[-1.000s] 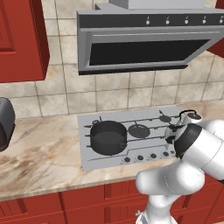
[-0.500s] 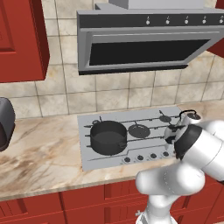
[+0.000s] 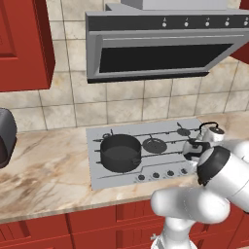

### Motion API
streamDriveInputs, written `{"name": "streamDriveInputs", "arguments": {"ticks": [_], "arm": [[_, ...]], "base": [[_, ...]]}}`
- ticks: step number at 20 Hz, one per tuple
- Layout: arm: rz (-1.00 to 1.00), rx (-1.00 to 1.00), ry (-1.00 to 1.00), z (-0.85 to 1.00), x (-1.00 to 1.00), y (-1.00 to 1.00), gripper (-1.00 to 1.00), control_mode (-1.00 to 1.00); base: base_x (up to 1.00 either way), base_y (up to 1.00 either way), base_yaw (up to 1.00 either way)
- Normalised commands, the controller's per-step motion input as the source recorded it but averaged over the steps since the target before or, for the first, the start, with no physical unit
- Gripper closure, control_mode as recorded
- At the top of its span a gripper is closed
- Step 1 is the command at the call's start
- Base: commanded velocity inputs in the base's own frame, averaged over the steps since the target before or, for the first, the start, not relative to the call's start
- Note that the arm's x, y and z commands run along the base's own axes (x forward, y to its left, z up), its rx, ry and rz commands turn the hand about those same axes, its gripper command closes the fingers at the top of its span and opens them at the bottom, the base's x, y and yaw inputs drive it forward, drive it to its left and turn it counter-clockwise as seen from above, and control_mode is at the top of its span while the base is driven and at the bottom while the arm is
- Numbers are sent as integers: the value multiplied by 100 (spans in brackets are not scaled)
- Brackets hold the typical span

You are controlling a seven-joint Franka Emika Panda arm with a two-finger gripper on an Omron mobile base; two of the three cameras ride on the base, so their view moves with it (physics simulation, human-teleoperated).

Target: Pick the kettle from the counter and place it on a stove burner. Then turn the burner on.

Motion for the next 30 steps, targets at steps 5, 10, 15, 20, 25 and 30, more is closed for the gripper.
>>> {"name": "streamDriveInputs", "arguments": {"ticks": [5,10,15,20,25,30], "arm": [[59,0,0,-17,-31,0,100,-100],[66,0,0,-33,-21,0,100,-100],[76,0,4,-44,-15,0,100,-100],[80,0,5,-51,-12,0,100,-100],[62,-4,3,-42,-27,12,100,-100],[49,-3,0,-21,-47,25,100,-100]], "base": [[0,0,0],[0,0,0],[0,0,0],[0,0,0],[0,0,0],[0,0,0]]}}
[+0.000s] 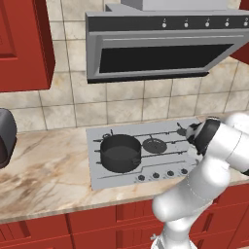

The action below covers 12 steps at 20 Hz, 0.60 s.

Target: Pick the kettle from the counter and place it on a stove burner. Then turn the burner on.

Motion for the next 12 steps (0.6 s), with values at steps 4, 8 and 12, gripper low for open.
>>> {"name": "streamDriveInputs", "arguments": {"ticks": [4,8,12], "arm": [[63,-2,0,-14,-75,26,100,-100],[65,0,0,0,-69,32,100,-100],[69,0,0,0,-56,36,100,-100]], "base": [[0,0,0],[0,0,0],[0,0,0]]}}
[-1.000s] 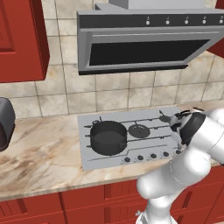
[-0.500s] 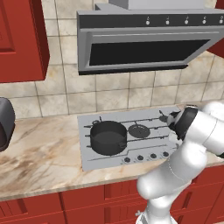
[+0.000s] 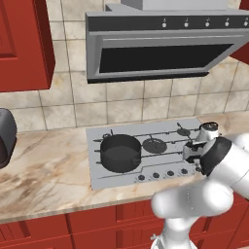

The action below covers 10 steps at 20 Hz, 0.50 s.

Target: Pick the kettle from the counter and place it on a stove burner. Then turn the burner on.

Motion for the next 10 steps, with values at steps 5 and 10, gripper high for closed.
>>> {"name": "streamDriveInputs", "arguments": {"ticks": [5,10], "arm": [[68,0,0,0,-72,31,100,-100],[61,0,1,0,-100,6,100,-100]], "base": [[0,0,0],[0,0,0]]}}
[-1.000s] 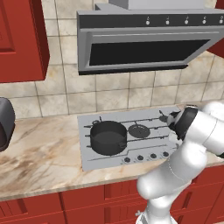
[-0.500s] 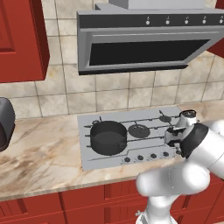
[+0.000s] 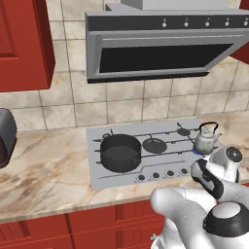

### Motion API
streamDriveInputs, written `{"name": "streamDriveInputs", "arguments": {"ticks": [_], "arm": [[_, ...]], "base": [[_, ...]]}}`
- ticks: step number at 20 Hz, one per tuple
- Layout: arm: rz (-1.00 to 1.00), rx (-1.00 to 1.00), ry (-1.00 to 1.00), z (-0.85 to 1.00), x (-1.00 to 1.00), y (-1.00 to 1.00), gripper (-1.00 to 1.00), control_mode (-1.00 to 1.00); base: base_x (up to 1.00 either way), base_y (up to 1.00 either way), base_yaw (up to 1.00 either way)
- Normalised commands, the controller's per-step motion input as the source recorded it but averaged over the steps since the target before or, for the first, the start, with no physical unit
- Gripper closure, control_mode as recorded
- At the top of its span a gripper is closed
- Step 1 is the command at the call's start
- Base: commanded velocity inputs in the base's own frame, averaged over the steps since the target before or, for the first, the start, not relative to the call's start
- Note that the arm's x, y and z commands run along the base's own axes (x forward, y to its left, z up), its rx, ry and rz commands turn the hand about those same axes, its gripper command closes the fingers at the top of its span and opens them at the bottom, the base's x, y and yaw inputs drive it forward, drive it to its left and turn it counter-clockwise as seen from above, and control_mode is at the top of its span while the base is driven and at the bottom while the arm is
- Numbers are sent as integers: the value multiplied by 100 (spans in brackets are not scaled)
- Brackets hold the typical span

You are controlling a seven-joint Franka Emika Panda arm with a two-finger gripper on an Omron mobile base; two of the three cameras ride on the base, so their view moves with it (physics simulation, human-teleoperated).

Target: Pick the kettle from the counter and place it on a stove burner. Then turn the burner on.

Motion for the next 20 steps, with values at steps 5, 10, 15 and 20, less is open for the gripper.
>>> {"name": "streamDriveInputs", "arguments": {"ticks": [5,10,15,20], "arm": [[38,0,2,0,-76,1,100,-100],[1,2,-13,48,-18,0,100,-100],[0,1,-38,70,-49,0,100,-100],[0,0,0,0,-1,0,100,-100]], "base": [[0,0,0],[0,0,0],[0,0,0],[0,0,0]]}}
